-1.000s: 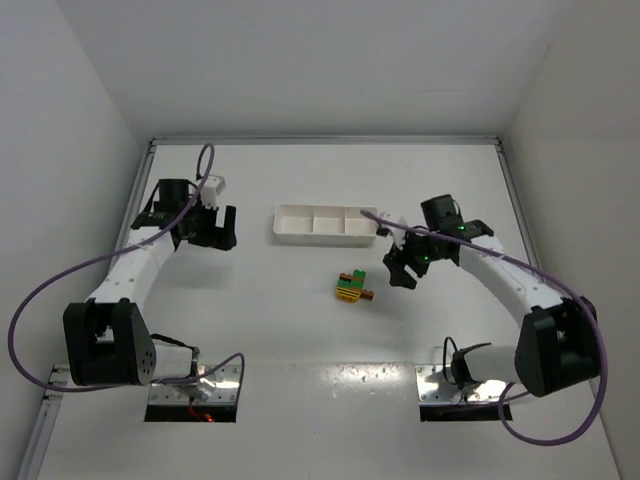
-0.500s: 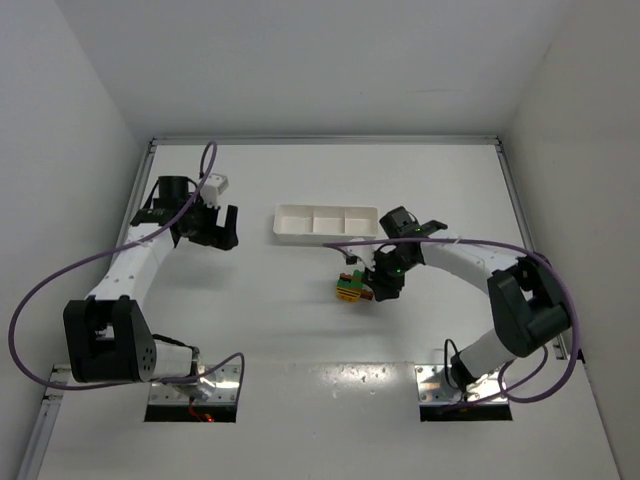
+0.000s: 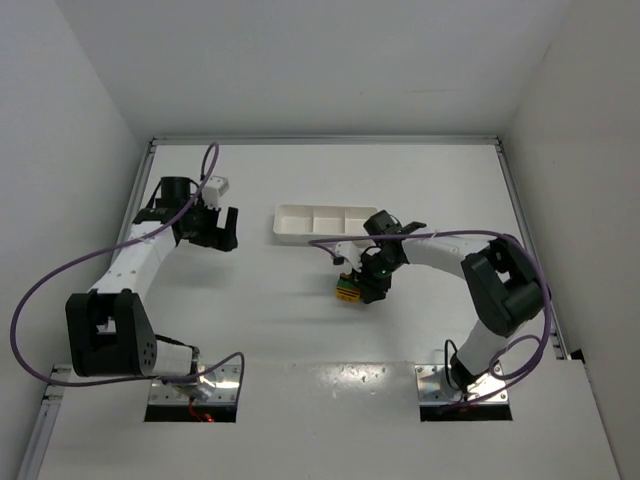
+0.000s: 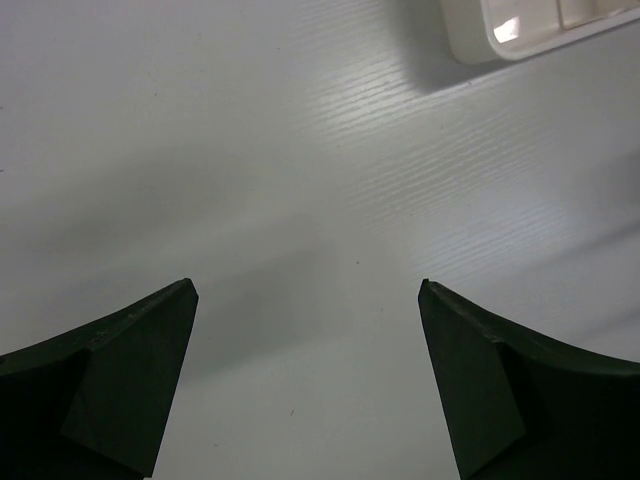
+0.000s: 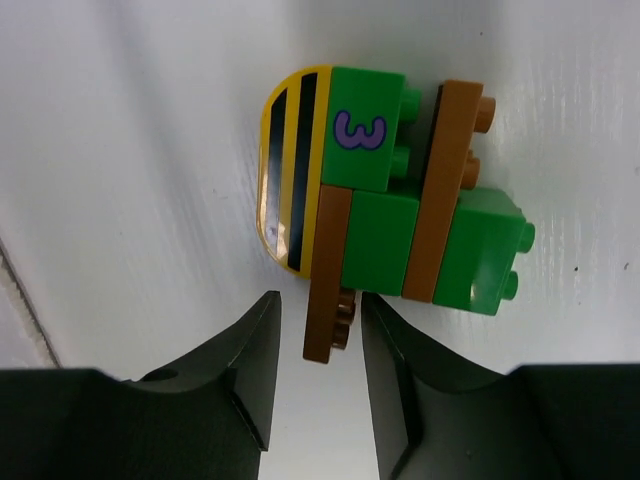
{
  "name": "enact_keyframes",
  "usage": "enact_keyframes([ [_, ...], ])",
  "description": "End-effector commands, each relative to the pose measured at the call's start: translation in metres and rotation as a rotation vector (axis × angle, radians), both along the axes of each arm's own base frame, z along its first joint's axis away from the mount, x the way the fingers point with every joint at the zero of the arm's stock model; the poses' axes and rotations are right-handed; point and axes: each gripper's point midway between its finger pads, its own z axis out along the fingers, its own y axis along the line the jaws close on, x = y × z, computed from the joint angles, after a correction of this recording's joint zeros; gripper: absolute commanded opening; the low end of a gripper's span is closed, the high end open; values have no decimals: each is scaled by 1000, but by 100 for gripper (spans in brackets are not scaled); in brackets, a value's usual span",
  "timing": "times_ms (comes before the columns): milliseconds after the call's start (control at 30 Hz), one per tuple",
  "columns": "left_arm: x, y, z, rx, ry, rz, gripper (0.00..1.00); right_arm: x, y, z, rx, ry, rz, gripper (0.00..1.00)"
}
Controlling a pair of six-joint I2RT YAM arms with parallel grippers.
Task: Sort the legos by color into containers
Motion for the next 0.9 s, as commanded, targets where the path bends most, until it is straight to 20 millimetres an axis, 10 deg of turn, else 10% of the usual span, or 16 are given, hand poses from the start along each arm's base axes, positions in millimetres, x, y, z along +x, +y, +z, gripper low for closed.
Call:
enact_keyframes([
  [0, 6, 7, -3, 15, -5, 20, 99, 16, 20, 12, 67, -51, -15, 38],
  [533, 13, -6, -7, -72, 18, 0, 99, 15, 21, 4, 22, -56, 1, 0],
  [867, -8, -77, 21, -469, 77, -37, 91, 56, 41, 99, 181, -304, -68, 0],
])
